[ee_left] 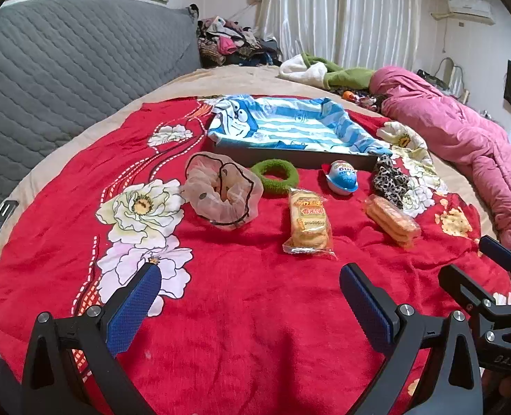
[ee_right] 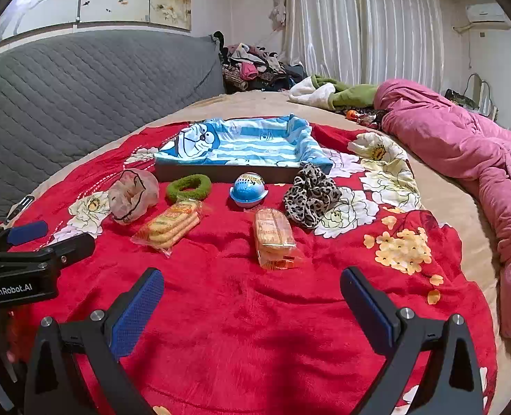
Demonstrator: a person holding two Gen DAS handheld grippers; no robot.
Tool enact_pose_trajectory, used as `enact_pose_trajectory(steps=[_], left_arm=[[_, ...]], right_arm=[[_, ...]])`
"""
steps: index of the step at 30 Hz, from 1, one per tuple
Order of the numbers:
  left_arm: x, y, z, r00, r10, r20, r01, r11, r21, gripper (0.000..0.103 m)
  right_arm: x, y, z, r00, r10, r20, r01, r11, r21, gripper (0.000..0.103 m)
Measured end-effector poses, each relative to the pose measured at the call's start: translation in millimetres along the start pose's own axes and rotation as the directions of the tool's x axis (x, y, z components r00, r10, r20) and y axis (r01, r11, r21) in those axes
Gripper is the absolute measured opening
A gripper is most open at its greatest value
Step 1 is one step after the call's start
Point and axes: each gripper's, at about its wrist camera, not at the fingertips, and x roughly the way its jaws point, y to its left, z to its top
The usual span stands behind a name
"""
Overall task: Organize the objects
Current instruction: 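Move both tools toward the two wrapped snack packets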
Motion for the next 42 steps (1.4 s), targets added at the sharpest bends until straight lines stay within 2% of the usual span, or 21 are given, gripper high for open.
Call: enact_pose_trajectory(steps=[11,30,34,42], left_arm=[[-28,-8,0,1.000,-0.007,0.019,0.007,1.000,0.011,0.103],[-87,-19,-2,0.999,-0.022,0.038,0.020,0.998,0.051,0.103],[-87,-21,-2,0.999,-0.023,0.033,0.021,0.999,0.047,0.103],[-52,-23,-6,1.000,-0.018,-0.018,0.019,0.998,0.056,0.103]], right_arm=[[-24,2,4,1.000,-0.022,0.022,0.022,1.000,-0.017,0.103],[-71,-1,6,1.000,-0.025,-0.002,0.025,1.000,-0.005,0.103],[-75,0,8,1.000,-0.027,0.004,0.027,1.000,-0.009,0.103],[-54,-6,3,0.998,-0.039,-0.048,0.039,0.999,-0.003,0.103]])
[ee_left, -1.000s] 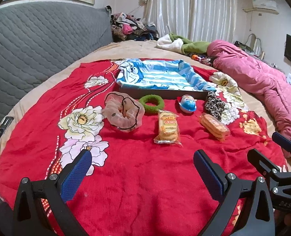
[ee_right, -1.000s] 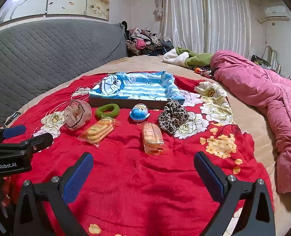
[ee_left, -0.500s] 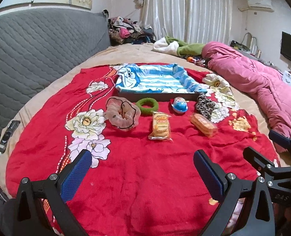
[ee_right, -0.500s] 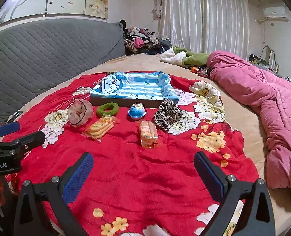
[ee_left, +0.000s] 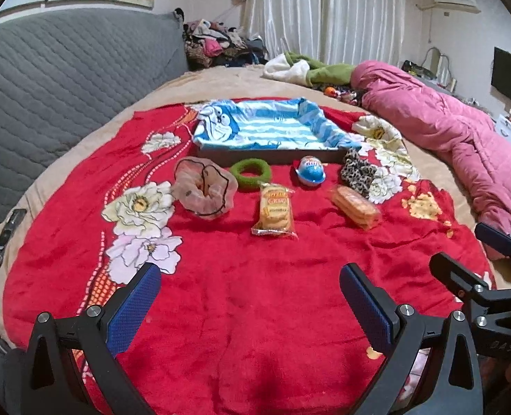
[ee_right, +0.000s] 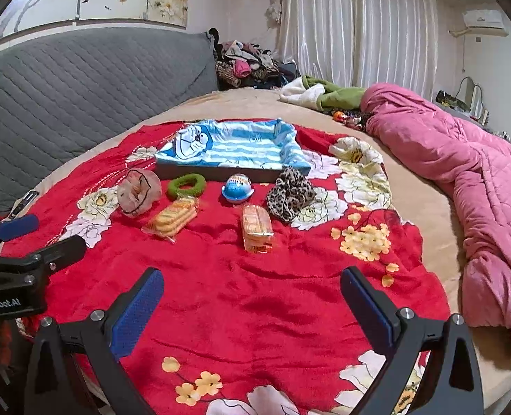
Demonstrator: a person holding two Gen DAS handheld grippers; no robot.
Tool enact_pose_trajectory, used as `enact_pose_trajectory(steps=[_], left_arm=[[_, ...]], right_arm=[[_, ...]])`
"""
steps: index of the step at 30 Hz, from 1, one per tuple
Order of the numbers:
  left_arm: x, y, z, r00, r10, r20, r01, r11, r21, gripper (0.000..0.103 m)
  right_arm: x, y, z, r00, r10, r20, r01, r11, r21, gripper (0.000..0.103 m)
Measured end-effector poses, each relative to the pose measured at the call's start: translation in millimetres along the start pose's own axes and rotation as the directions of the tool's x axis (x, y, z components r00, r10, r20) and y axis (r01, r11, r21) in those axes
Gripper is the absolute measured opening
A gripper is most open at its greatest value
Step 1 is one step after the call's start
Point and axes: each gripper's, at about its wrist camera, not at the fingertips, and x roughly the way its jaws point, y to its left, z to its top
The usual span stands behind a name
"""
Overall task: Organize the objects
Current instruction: 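Move both tools toward the two wrapped snack packets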
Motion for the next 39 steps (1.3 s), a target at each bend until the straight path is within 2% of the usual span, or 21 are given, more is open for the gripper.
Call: enact_pose_trajectory(steps=[14,24,34,39], left_arm=[[66,-7,7,0.998,0.025,-0.059,-0.024,0.999,0.021,0.103],[101,-12,13,0.992,-0.034,-0.122,0.037,0.999,0.020,0.103],[124,-8,36,0.994,-0.008,-0.110,0.008,1.000,-0.003,0.103],[135,-16,47,0.993,-0.027,-0.119,0.027,1.000,-0.006,0.103]], right_arm=[[49,-11,2,0.998,0.017,-0.059,-0.016,1.000,0.021,0.103],[80,-13,9,0.995,0.009,-0.096,-0.007,1.000,0.015,0.103],[104,-16,15,0.992,-0.003,-0.124,0.005,1.000,0.016,0.103],[119,-17,20,0.990,-0.013,-0.141,0.014,1.000,0.007,0.103]])
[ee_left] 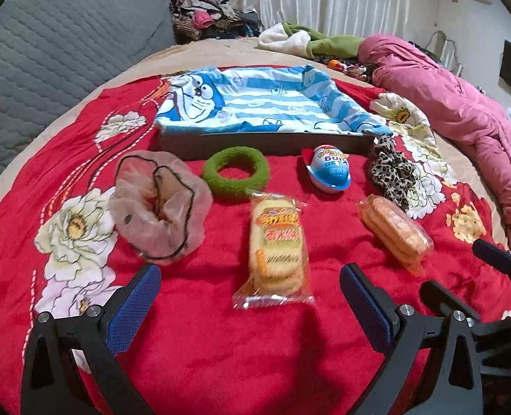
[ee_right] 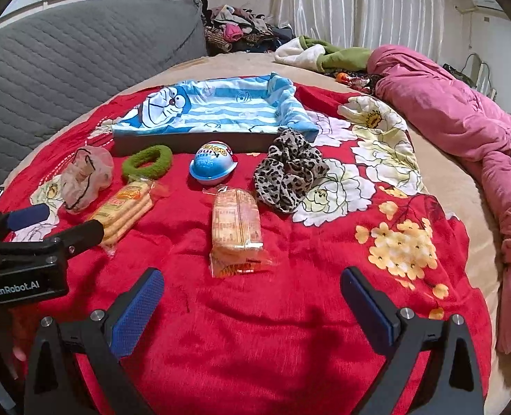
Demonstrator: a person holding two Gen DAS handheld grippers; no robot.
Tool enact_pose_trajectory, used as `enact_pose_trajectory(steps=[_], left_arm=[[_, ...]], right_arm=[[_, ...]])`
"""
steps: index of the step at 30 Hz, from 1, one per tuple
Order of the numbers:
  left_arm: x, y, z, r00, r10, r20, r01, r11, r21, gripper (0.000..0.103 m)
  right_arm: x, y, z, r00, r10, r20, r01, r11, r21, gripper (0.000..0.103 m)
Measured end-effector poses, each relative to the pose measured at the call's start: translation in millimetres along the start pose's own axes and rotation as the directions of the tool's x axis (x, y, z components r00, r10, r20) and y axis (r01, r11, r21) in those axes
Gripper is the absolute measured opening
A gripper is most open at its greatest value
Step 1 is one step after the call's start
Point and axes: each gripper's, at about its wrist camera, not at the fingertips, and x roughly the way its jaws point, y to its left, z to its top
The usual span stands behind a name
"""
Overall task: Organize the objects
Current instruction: 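Move both tools toward the two wrapped snack packets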
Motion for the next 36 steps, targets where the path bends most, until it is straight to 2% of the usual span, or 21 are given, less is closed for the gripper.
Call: enact_pose_trajectory(steps=[12,27,36], left_arm=[[21,-7,12,0.999,-0.028,-0.025,0.028,1.000,-0.004,0.103],[35,-10,14,0.999,0.004,-0.054,-0.003,1.000,0.022,0.103],[36,-10,14,0.998,-0.005,-0.057,0.006,1.000,0.019,0.102]], right_arm=[[31,-11,10,0.999,-0.005,-0.048,0.006,1.000,0.016,0.103],[56,-11,18,0.995,0.008,-0.098,-0.007,1.000,0.006,0.102],[62,-11,21,0.993,0.018,-0.119,-0.019,1.000,-0.002,0.093]])
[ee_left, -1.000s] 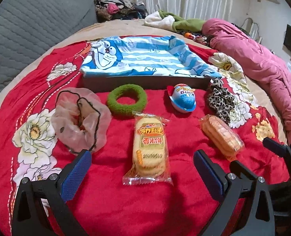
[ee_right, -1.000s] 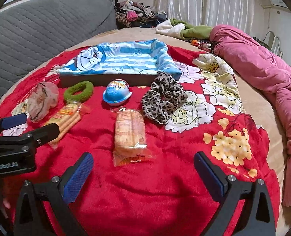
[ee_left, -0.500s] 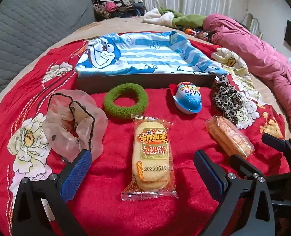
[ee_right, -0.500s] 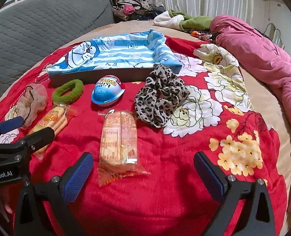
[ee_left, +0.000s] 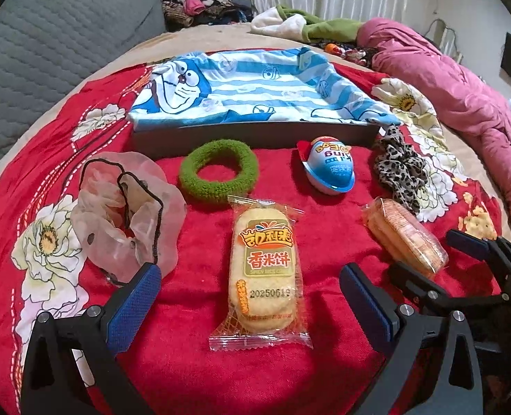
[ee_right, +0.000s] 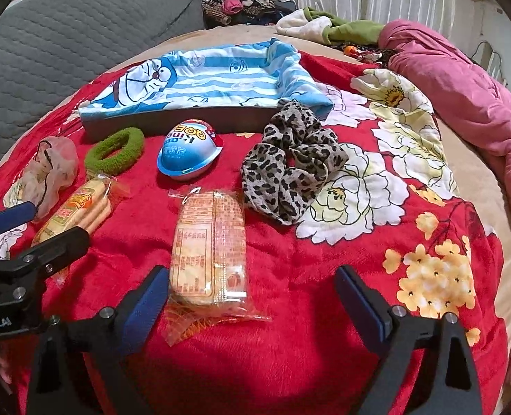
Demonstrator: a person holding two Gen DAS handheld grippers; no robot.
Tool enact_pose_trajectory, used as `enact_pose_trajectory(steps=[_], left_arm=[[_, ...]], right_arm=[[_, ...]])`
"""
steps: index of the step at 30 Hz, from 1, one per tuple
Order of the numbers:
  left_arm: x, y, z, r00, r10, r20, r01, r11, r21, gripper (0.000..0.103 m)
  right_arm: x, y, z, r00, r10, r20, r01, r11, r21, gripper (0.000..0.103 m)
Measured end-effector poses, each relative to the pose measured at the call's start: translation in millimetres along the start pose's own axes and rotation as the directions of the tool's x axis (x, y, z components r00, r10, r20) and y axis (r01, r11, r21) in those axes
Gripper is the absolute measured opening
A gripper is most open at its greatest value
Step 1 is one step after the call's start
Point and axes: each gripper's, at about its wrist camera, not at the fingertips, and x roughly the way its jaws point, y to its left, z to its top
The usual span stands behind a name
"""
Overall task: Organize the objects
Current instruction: 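Move both tools toward the two wrapped snack packets, then grasp the yellow-labelled rice-cake packet with left tool while right tool grasps orange-wrapped packet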
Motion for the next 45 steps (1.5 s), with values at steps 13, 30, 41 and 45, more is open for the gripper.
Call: enact_pose_trajectory(steps=[13,30,41,45], left_arm=[[7,-8,-4,0.998,-0.041,-0.043,0.040,0.999,-0.020,0.063],[13,-10,-5,0.996,-0.054,-0.073,0.054,0.999,0.004,0.041],[13,-10,-6,0.995,-0.056,-0.085,0.057,0.998,0.010,0.041],[14,-5,-6,0.991,-0.095,-0.090,0.093,0.995,-0.025,0.040]], right_arm=[[4,4,2,0.999,0.035,-0.015,-0.035,0.999,-0.016,0.070],[8,10,3,0.997,0.079,-0.016,-0.079,0.997,-0.018,0.049],[7,9,2,0.997,0.081,-0.010,-0.081,0.997,-0.012,0.048],[7,10,2,0.997,0.080,-0.012,-0.080,0.997,-0.012,0.048]])
